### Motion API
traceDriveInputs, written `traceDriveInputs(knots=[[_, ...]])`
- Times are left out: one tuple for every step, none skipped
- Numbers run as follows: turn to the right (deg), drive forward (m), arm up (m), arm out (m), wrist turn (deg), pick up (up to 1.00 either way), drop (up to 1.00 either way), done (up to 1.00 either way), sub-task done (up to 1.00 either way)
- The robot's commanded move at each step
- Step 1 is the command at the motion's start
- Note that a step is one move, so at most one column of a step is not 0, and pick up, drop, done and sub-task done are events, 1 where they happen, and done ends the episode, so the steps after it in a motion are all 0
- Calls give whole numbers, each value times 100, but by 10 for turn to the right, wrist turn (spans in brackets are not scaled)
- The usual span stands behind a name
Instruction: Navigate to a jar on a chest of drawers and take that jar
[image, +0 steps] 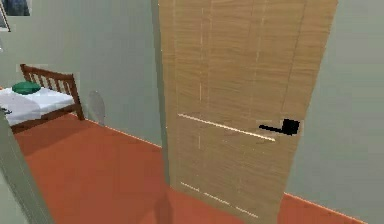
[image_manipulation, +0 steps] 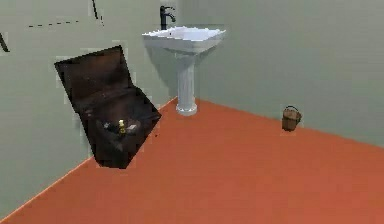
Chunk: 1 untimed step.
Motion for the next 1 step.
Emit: traceDriveInputs(knots=[[0,45,0,0,0,0,0,0,0]])
